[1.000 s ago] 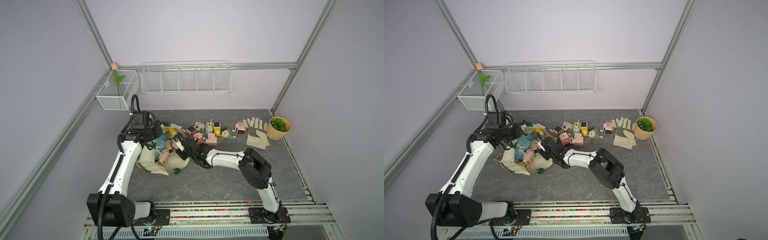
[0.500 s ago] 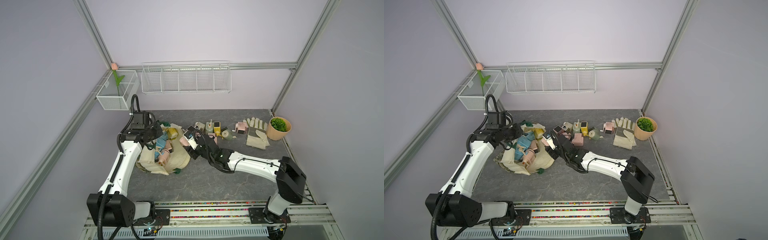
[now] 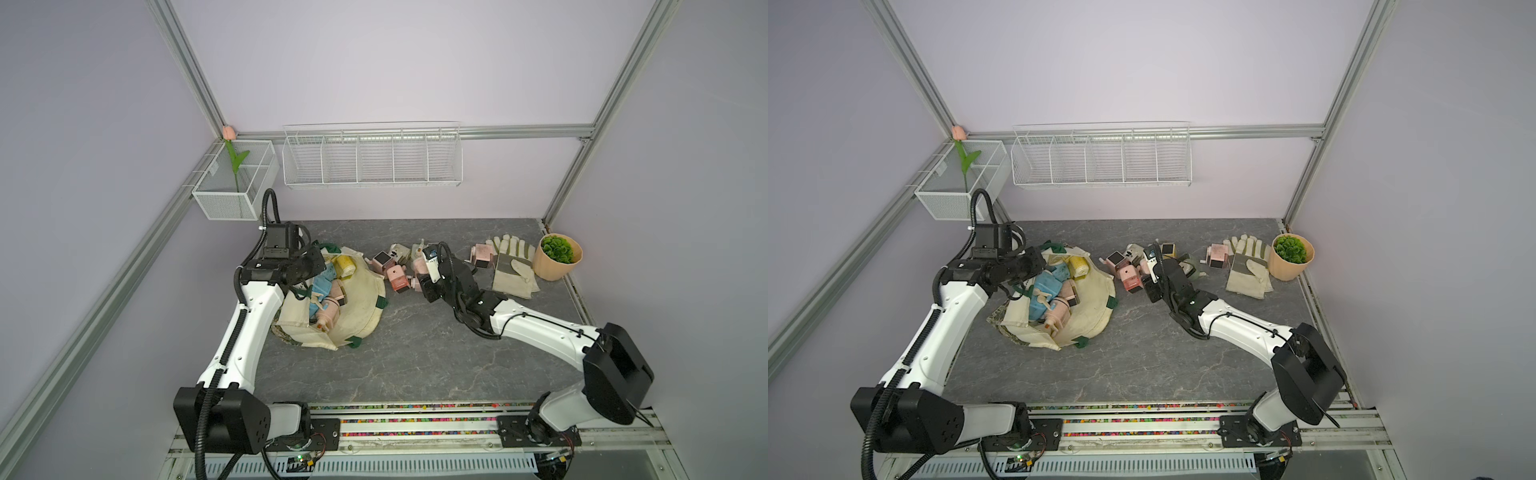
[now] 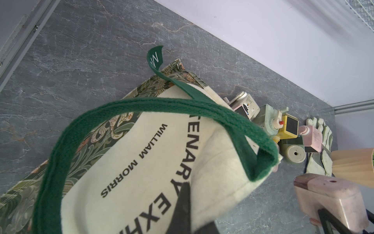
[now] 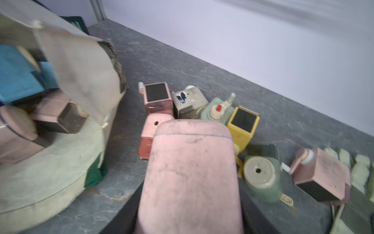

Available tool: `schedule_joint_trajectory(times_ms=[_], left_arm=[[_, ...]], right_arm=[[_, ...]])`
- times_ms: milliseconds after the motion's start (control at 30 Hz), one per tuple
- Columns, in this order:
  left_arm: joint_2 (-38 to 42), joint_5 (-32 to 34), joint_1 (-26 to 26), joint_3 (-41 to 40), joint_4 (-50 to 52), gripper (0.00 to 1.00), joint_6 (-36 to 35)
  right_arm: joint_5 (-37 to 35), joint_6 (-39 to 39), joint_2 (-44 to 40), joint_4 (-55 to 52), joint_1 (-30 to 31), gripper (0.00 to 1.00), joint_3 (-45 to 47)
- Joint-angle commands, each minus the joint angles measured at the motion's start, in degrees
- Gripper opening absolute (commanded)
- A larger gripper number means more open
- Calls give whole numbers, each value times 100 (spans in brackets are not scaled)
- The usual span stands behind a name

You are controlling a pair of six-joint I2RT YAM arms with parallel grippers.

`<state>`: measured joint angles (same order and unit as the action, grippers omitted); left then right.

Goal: Take out the pencil sharpeners from the tote bags
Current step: Place the pencil sharpener at the center of the board.

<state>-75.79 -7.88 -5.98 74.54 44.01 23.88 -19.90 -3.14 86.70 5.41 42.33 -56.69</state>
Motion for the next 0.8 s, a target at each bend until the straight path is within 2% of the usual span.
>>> schedule_joint_trajectory(times_ms=[0, 267, 767], left_arm=[[120, -66, 36, -62, 82, 0, 55], [143, -75, 37, -71, 82, 0, 56], [127, -120, 35, -58, 73, 0, 65]], right_arm=[[-99, -455, -130, 62, -285, 42, 148], [70, -926, 177, -143, -728, 42, 245], [208, -1152, 932, -384, -875, 42, 14]])
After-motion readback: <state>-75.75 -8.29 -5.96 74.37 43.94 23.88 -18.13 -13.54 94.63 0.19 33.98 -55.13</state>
